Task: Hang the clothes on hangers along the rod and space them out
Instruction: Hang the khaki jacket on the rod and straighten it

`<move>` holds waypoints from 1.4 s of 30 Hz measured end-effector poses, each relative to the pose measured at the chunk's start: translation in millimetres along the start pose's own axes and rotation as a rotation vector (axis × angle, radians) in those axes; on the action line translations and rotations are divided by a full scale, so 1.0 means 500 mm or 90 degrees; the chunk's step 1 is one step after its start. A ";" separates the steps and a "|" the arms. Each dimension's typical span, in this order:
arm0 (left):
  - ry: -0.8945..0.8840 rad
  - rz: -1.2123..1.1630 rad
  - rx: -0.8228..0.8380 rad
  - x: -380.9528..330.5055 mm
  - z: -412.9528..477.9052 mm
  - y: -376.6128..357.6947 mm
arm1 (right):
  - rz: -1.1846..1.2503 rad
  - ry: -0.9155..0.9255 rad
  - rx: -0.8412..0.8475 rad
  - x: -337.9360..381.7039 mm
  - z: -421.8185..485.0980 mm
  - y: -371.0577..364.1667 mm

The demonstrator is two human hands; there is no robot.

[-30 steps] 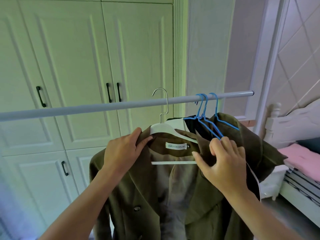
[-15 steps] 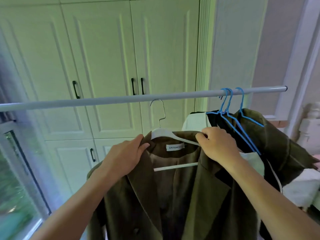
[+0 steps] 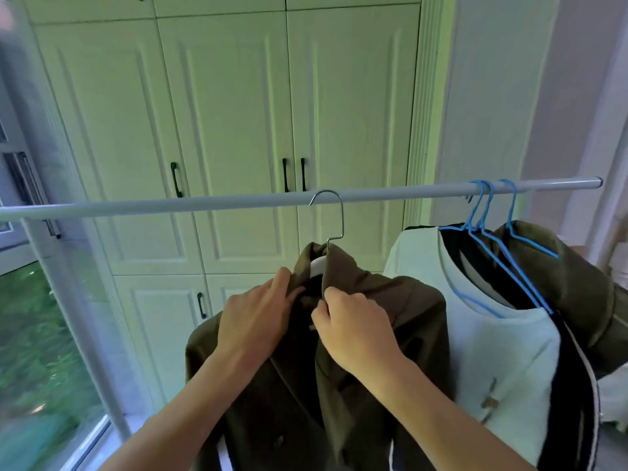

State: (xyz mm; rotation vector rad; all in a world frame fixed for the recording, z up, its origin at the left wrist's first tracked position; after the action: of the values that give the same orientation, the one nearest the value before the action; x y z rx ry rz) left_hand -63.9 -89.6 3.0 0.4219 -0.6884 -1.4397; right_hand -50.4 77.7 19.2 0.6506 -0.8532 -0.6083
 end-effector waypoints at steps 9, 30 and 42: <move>-0.012 -0.115 -0.181 0.117 0.029 0.007 | 0.002 0.276 -0.095 -0.114 0.035 0.192; -0.098 -0.341 -0.026 0.197 0.054 -0.061 | 0.010 0.159 -0.141 -0.218 -0.014 0.218; -0.019 -0.383 0.019 0.154 0.061 -0.071 | -0.380 0.189 -0.319 -0.241 -0.022 0.219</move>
State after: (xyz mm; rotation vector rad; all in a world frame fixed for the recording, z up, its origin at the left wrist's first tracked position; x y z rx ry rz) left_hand -111.2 -165.1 16.0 0.6693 -0.6346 -2.0046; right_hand -79.6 237.7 35.6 0.5111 -0.1935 -1.1836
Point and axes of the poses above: each hand's wrist, its own z-axis towards the middle knuckle, its own y-axis out of the back of the hand, x = y × z, the point moved 1 cm from there along z, towards the middle knuckle, and after that the axes turned 11 degrees about z, right-handed, at the moved point
